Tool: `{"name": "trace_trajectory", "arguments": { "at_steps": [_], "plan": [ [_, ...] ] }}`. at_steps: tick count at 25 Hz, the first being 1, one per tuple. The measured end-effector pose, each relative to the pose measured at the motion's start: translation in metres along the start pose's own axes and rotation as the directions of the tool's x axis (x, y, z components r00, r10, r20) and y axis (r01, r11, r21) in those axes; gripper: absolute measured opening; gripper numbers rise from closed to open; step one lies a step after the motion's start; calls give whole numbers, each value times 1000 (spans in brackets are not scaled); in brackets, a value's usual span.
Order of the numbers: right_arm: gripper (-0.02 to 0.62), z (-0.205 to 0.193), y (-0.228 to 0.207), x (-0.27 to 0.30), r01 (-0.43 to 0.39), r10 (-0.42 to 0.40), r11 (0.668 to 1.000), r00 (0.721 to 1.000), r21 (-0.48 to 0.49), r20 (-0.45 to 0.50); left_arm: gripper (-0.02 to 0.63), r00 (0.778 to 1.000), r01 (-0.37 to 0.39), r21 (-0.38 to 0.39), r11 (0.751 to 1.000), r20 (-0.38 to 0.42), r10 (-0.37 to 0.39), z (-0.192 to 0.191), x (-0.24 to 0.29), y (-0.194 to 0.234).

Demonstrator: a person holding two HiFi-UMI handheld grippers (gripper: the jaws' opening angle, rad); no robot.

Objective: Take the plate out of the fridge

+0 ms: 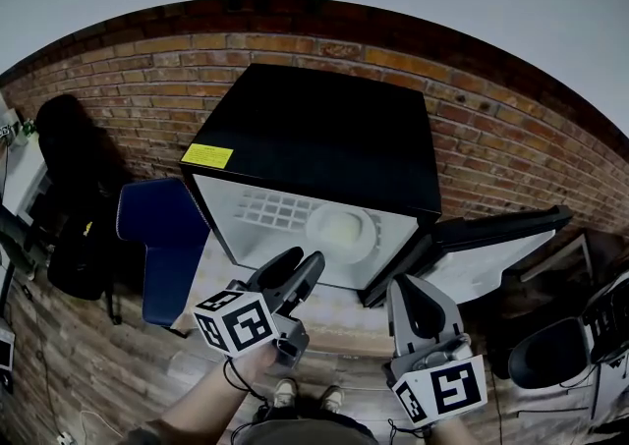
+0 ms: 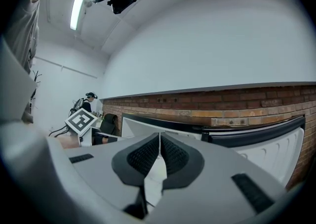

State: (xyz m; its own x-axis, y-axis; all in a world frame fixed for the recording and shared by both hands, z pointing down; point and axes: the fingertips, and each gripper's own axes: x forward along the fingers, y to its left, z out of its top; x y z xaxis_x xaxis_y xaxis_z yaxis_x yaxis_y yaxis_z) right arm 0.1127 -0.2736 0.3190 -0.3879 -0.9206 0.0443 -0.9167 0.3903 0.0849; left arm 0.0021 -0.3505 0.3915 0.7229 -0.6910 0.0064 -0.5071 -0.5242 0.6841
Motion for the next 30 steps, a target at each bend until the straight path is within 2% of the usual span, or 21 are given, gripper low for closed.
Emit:
{"name": "trace_trajectory", "arguments": {
  "at_steps": [4,8,12,16,26,30],
  "plan": [
    [31,-4,-4,7,-5,5,1000,1000,3,-9,216,1000,-9,-125,992,-21,7,-13,12,20],
    [31,-10,-11,12,1,-2,1000,1000,-9,-23,227,999,-26,-227,974,-38,18,-27,21,38],
    [31,-17,-14,17,0,0,1000,999,-11,-41,227,998,-48,-321,946,-61,30,-42,30,56],
    [31,-24,-13,21,-12,12,1000,998,-4,-59,227,996,-67,-422,904,-82,35,-56,39,70],
    [31,-44,-14,25,-27,29,999,995,23,-99,225,993,-93,-568,818,-112,35,-85,60,93],
    [31,-50,-15,26,-27,31,999,993,32,-111,224,991,-108,-593,798,-126,41,-89,65,98]
  ]
}}
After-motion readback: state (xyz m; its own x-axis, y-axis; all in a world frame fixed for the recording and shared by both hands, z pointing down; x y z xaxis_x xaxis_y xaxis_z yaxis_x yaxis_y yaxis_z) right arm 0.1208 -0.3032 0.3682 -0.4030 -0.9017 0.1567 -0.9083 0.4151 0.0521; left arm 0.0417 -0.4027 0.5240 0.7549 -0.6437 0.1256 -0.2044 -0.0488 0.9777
